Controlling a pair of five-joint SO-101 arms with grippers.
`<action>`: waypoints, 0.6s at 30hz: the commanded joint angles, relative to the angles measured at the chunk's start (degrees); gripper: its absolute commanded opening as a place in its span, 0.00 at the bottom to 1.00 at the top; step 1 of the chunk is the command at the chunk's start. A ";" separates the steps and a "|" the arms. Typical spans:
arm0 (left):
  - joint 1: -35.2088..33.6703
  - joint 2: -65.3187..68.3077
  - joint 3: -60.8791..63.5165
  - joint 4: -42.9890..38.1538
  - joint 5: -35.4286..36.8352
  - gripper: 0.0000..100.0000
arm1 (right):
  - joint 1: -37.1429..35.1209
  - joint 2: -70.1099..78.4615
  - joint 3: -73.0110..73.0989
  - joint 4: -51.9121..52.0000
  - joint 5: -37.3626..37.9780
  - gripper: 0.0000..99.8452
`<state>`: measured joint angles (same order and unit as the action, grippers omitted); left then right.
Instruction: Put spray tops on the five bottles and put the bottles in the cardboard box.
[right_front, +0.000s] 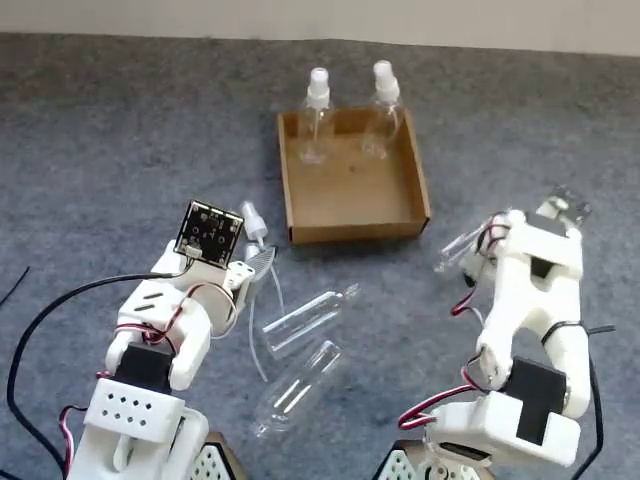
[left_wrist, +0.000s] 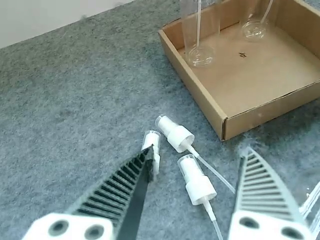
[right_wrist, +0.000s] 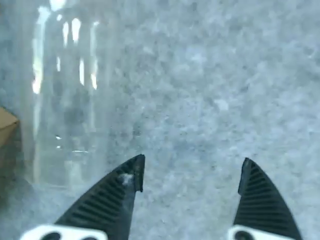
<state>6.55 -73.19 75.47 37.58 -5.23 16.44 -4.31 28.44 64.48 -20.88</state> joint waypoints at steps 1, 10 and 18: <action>-0.31 0.40 -0.22 -1.58 -0.26 0.25 | 0.22 -0.92 -8.75 4.35 3.25 0.26; -0.31 0.40 -0.22 -1.49 -0.26 0.25 | -6.64 6.99 -30.11 2.51 0.09 0.26; -0.57 0.40 -0.22 -1.49 -0.35 0.25 | -10.51 24.40 -46.64 3.12 -7.03 0.26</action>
<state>6.55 -73.19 75.47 37.58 -5.23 6.33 16.70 -9.98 68.18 -25.54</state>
